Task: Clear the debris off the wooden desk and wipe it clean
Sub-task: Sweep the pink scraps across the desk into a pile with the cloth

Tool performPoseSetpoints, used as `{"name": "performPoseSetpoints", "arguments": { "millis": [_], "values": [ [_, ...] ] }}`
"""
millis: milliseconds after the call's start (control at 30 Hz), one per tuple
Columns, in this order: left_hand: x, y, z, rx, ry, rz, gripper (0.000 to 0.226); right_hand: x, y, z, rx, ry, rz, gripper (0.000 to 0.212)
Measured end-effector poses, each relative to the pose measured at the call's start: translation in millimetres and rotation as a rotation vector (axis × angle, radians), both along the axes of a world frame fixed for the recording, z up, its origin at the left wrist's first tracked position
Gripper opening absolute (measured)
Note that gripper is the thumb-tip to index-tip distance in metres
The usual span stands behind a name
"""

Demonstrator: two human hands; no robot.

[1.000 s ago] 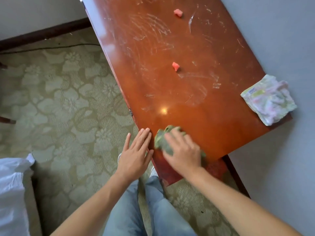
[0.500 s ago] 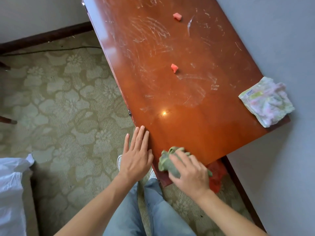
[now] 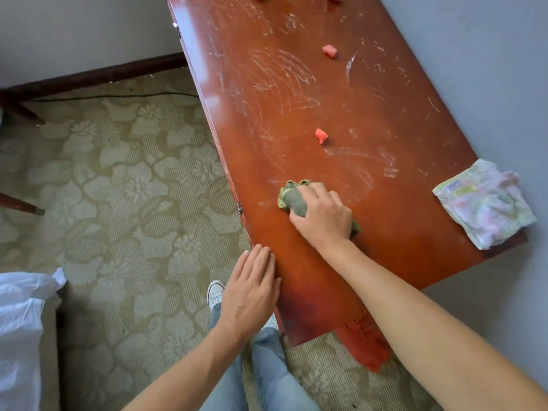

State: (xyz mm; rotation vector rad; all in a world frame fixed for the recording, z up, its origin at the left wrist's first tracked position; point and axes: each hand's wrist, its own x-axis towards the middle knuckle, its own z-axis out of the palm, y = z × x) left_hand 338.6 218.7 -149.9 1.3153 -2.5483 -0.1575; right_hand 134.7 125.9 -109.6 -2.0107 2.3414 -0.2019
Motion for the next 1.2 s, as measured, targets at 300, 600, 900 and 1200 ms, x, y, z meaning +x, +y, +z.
{"name": "performPoseSetpoints", "arguments": {
  "millis": [300,600,900,1200],
  "values": [
    [-54,-35,5,0.138,-0.077,-0.329,0.062,-8,-13,-1,-0.02,0.055,0.099,0.046],
    [-62,-50,-1,0.177,-0.044,-0.311,0.073,-11,-63,0,-0.019,0.061,0.243,0.046],
    [-62,-51,0,0.226,0.003,-0.301,0.075,-2,-93,-2,-0.001,0.078,0.356,0.045],
    [-61,-53,0,0.211,0.029,-0.289,0.073,-8,-73,1,0.02,0.095,0.484,0.043]
  ]
}}
